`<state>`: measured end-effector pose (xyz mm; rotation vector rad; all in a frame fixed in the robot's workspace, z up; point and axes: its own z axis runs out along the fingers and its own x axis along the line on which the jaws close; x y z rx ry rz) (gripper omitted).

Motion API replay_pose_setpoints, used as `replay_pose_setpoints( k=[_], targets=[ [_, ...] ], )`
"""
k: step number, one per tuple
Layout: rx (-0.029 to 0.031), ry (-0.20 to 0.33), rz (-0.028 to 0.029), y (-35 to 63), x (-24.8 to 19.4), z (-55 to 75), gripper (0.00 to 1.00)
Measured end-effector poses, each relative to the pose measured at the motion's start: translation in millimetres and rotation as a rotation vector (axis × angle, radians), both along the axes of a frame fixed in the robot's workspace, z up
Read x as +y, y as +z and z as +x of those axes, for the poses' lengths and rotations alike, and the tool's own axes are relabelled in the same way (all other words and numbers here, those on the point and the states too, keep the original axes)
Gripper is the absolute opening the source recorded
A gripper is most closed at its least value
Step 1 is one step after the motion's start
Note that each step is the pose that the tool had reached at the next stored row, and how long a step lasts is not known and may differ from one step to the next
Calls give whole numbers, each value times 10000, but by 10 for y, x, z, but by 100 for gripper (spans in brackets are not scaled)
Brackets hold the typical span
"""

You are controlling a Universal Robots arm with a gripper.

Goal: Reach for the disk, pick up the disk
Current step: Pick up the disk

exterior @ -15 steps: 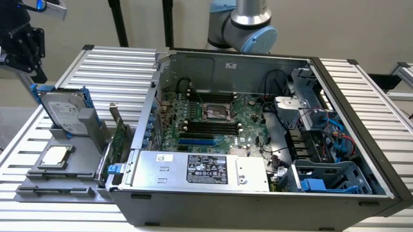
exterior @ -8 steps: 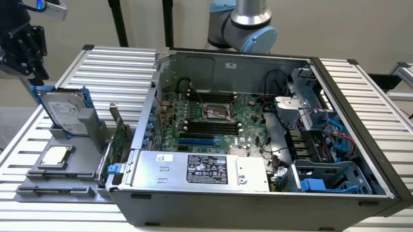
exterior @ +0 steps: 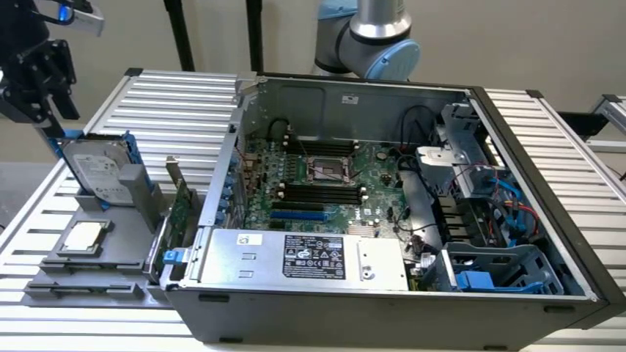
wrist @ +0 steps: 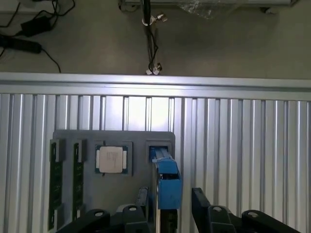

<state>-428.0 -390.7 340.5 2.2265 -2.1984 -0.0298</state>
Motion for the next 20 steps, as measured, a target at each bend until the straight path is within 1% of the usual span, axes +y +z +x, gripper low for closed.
replay_pose_setpoints(
  k=[6, 14, 20],
  targets=[
    [0, 13, 1, -108, -2, 0, 48],
    [0, 37, 0, -255, -22, 2, 48],
    [1, 109, 0, -363, -23, 15, 48]
  ],
)
